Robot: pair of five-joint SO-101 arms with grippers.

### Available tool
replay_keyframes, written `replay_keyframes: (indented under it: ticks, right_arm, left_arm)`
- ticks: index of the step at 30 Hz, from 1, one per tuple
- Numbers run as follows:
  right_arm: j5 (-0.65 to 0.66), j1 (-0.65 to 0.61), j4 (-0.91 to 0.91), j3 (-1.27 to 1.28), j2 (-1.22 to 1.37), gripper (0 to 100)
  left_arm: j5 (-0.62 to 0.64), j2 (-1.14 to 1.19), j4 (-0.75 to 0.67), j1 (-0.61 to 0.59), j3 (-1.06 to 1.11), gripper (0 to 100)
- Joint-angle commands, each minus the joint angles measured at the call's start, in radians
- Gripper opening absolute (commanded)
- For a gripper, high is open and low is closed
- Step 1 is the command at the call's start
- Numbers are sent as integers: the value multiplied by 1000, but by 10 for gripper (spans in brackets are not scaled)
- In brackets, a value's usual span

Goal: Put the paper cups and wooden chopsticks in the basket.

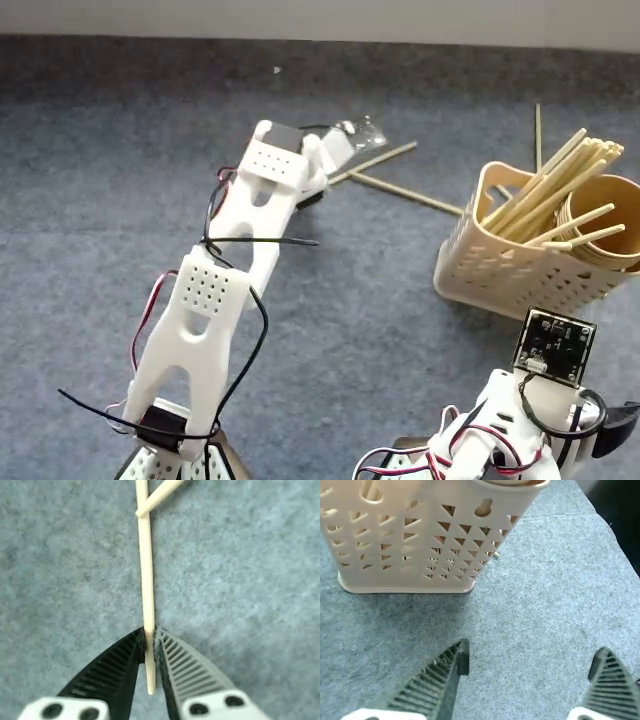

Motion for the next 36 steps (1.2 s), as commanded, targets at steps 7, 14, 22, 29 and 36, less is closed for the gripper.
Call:
replay_keyframes:
  ticks: [7,14,22,29,36]
  right_arm:
    - [8,4,5,-5,-5,365]
    - [8,4,5,-5,-5,365]
    - [8,4,5,-4,-5,365]
    - [8,4,5,-2,-5,365]
    - [8,4,5,-2,-5,365]
  left_arm:
    - [104,-174,207,-67,-466,5]
    - [350,-335,120,96,-524,5]
    - [608,-547,14,450,-526,5]
    - [612,-673,-68,665,-526,4]
    - [612,-579,-150,679,-524,5]
